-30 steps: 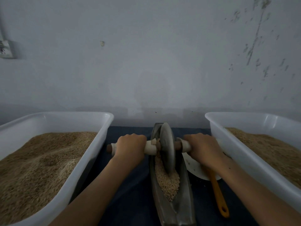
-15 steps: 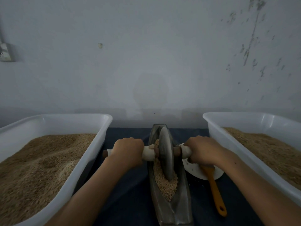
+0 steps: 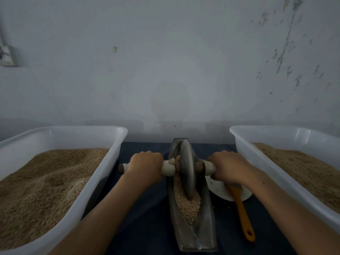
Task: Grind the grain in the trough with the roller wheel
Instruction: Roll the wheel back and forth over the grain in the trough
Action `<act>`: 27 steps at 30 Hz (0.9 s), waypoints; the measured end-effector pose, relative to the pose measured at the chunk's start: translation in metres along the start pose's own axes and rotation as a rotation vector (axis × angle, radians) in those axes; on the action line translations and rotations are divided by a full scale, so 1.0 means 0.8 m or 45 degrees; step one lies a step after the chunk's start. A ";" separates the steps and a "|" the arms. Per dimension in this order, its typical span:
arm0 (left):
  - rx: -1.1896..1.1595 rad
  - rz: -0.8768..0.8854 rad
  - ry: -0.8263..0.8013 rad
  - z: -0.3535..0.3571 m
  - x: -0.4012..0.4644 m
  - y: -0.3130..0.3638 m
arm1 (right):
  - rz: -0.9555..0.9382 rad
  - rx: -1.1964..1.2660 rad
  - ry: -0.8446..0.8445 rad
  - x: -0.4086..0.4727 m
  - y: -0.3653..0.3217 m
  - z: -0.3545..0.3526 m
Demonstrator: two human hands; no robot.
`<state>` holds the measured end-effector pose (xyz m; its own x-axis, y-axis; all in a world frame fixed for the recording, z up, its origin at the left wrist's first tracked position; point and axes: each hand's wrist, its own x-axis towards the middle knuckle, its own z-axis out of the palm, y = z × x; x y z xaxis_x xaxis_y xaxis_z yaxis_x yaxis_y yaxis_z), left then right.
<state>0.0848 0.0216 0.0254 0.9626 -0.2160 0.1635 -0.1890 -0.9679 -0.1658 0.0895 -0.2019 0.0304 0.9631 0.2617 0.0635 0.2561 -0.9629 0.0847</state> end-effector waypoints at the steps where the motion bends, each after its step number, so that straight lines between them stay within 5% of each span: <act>1: -0.002 0.014 -0.026 -0.002 -0.001 -0.001 | -0.003 -0.003 -0.084 -0.001 -0.001 -0.005; 6: -0.007 0.039 -0.113 -0.004 -0.003 -0.002 | 0.005 0.004 -0.181 -0.004 -0.003 -0.011; 16: -0.012 -0.057 0.260 0.012 0.001 0.002 | 0.054 0.037 0.274 -0.002 -0.009 0.010; 27: -0.017 0.067 -0.016 0.006 0.007 -0.008 | 0.017 -0.019 -0.199 -0.004 -0.003 -0.014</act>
<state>0.0920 0.0272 0.0229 0.9537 -0.2647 0.1430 -0.2416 -0.9570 -0.1606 0.0850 -0.1997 0.0415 0.9678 0.2346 -0.0911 0.2433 -0.9648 0.0996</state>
